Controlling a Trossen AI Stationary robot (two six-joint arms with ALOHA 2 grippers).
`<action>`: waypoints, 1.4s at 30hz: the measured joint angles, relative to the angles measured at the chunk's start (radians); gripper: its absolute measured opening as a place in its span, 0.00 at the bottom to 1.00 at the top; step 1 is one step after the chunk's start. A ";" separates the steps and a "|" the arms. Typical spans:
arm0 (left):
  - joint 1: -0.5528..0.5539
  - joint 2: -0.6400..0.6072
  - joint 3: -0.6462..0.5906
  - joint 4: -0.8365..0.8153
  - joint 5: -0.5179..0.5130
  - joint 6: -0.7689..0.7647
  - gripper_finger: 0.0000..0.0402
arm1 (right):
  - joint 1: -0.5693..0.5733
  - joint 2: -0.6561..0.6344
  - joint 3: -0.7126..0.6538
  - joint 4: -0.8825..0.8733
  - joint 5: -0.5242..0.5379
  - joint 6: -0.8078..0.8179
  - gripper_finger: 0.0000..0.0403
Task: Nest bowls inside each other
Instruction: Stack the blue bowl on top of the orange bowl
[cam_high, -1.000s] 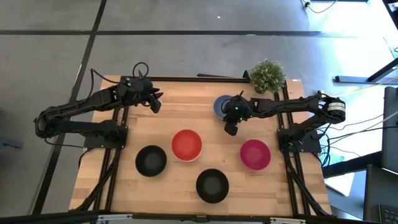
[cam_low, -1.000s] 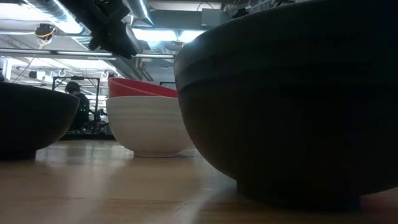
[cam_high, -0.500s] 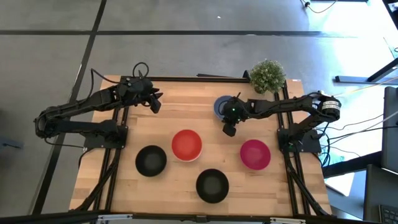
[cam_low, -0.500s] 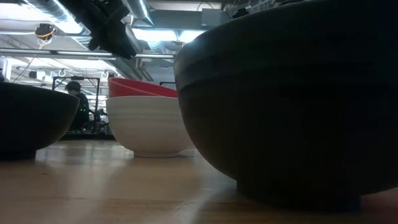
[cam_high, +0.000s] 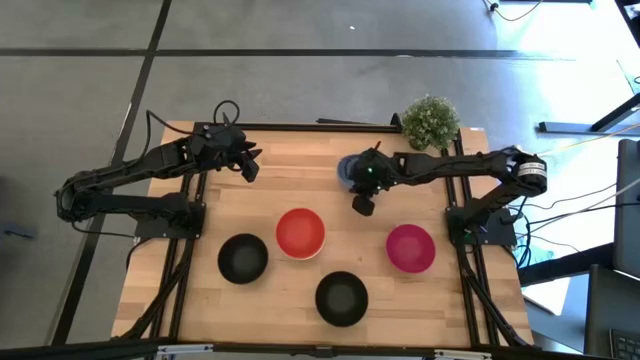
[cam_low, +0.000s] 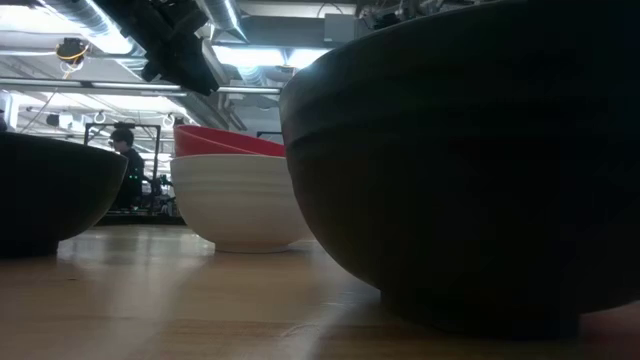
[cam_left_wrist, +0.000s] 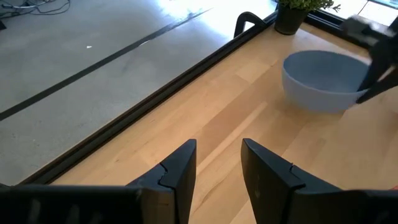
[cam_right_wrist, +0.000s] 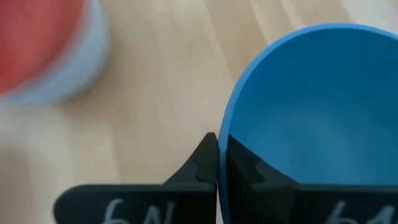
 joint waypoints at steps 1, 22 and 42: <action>0.000 0.000 0.000 0.000 0.000 0.000 0.30 | 0.008 0.000 0.030 -0.022 -0.003 0.000 0.02; 0.000 0.000 0.000 0.002 -0.054 -0.058 0.30 | 0.331 0.018 0.314 -0.088 -0.029 0.108 0.02; 0.000 0.000 0.000 -0.172 -0.040 -0.053 0.30 | 0.423 0.483 0.710 -0.084 -0.036 0.105 0.02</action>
